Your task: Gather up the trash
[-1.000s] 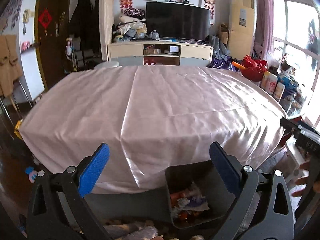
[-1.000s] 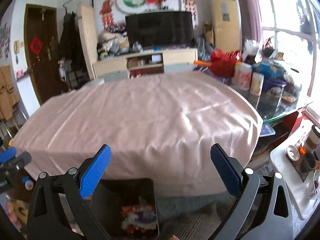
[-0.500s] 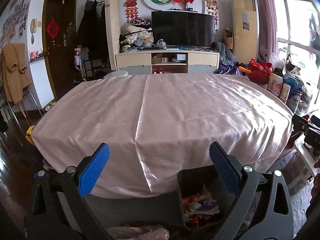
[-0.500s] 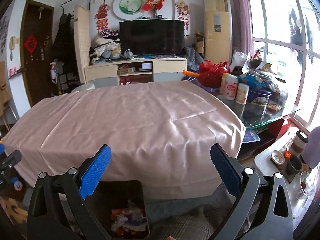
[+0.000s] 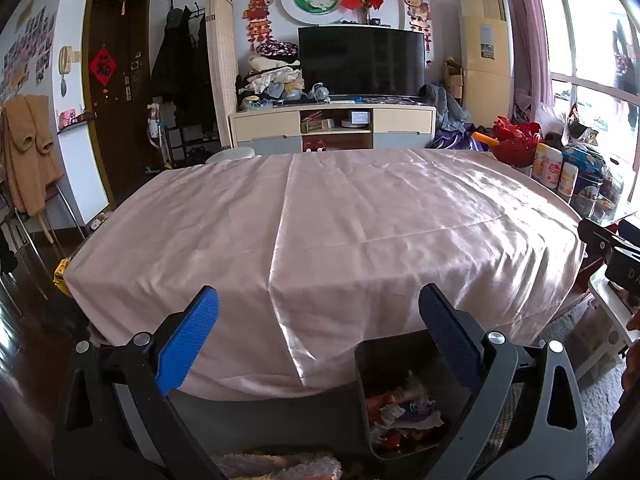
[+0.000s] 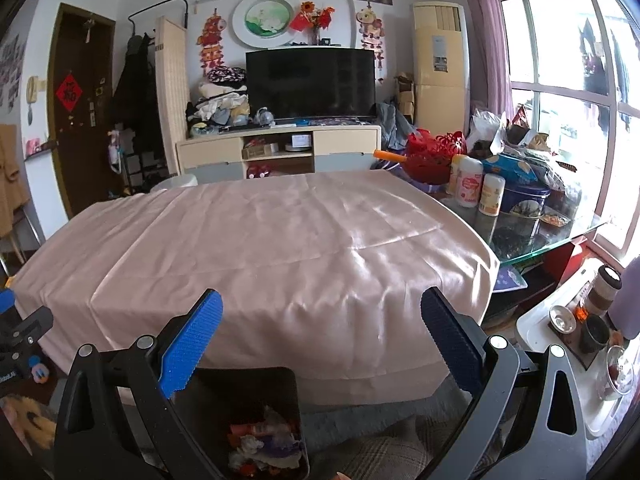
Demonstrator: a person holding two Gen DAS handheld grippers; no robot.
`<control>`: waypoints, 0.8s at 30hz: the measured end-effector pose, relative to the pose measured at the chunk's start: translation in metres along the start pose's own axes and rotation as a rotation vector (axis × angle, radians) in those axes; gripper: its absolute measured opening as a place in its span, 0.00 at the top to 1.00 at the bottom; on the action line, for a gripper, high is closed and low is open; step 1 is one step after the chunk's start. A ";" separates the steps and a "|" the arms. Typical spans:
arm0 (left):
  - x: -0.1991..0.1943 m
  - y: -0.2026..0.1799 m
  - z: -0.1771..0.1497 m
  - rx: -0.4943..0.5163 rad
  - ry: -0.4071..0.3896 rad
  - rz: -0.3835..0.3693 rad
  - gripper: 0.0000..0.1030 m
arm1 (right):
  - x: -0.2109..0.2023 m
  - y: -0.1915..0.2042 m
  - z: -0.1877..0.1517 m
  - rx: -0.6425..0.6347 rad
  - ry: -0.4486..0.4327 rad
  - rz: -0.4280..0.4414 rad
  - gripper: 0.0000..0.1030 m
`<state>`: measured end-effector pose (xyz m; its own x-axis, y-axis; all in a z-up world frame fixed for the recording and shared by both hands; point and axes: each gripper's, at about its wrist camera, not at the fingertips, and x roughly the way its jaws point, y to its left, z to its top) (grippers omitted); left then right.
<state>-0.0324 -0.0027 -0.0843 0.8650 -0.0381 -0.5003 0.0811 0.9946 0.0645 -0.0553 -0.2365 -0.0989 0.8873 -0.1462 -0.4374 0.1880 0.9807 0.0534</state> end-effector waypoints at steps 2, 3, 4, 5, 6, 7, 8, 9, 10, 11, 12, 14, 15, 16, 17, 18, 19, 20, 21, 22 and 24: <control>0.000 0.000 0.000 -0.002 0.001 -0.001 0.08 | 0.000 0.002 0.000 -0.003 0.001 -0.004 0.03; 0.000 0.001 0.000 -0.003 -0.001 -0.001 0.08 | 0.000 0.002 0.001 -0.004 0.001 -0.004 0.03; -0.001 0.001 0.000 -0.004 -0.003 0.000 0.08 | -0.001 0.002 0.001 -0.003 -0.002 -0.002 0.03; -0.001 0.001 0.000 -0.004 -0.006 0.001 0.08 | -0.002 0.003 0.001 -0.004 -0.005 -0.002 0.03; -0.001 0.001 0.000 -0.003 -0.008 0.002 0.08 | -0.002 0.004 0.001 -0.006 -0.008 -0.002 0.03; -0.002 0.001 0.000 -0.004 -0.009 0.003 0.08 | -0.003 0.005 0.002 -0.010 -0.010 -0.001 0.03; -0.001 0.001 0.000 -0.005 -0.010 0.003 0.08 | -0.003 0.006 0.002 -0.012 -0.011 0.000 0.03; -0.001 0.001 0.000 -0.005 -0.009 0.002 0.08 | -0.003 0.007 0.002 -0.013 -0.011 0.001 0.03; -0.002 0.001 0.000 -0.006 -0.008 0.001 0.08 | -0.003 0.007 0.002 -0.013 -0.012 0.002 0.03; -0.002 0.001 0.000 -0.005 -0.009 0.002 0.08 | -0.003 0.007 0.001 -0.015 -0.010 0.002 0.03; -0.002 0.001 0.000 -0.006 -0.010 0.000 0.08 | -0.003 0.008 0.001 -0.016 -0.008 0.002 0.03; -0.003 0.001 0.000 -0.007 -0.012 -0.002 0.08 | -0.003 0.008 0.001 -0.017 -0.006 0.004 0.03; -0.003 0.001 0.000 -0.007 -0.012 -0.004 0.08 | -0.003 0.009 0.001 -0.018 -0.005 0.005 0.03; -0.003 0.001 -0.001 -0.008 -0.011 -0.005 0.08 | -0.003 0.009 0.001 -0.018 -0.005 0.006 0.03; -0.003 0.002 -0.001 -0.008 -0.011 -0.006 0.08 | -0.003 0.010 0.001 -0.020 -0.006 0.006 0.03; -0.003 0.002 -0.001 -0.010 -0.011 -0.007 0.08 | -0.004 0.010 0.002 -0.021 -0.006 0.006 0.03; -0.003 0.002 0.000 -0.010 -0.011 -0.006 0.08 | -0.003 0.011 0.002 -0.022 -0.006 0.006 0.03; -0.003 0.002 0.000 -0.009 -0.012 -0.005 0.08 | -0.003 0.011 0.002 -0.021 -0.005 0.007 0.03; -0.003 0.002 0.000 -0.011 -0.012 -0.004 0.08 | -0.003 0.011 0.002 -0.023 -0.005 0.008 0.03; -0.003 0.002 0.000 -0.012 -0.012 -0.004 0.08 | -0.003 0.012 0.002 -0.024 -0.004 0.006 0.03; -0.003 0.002 -0.001 -0.015 -0.010 -0.004 0.08 | -0.002 0.012 0.002 -0.025 0.000 0.003 0.03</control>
<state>-0.0355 -0.0008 -0.0829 0.8696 -0.0432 -0.4919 0.0775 0.9958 0.0494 -0.0546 -0.2247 -0.0957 0.8877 -0.1436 -0.4374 0.1750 0.9840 0.0322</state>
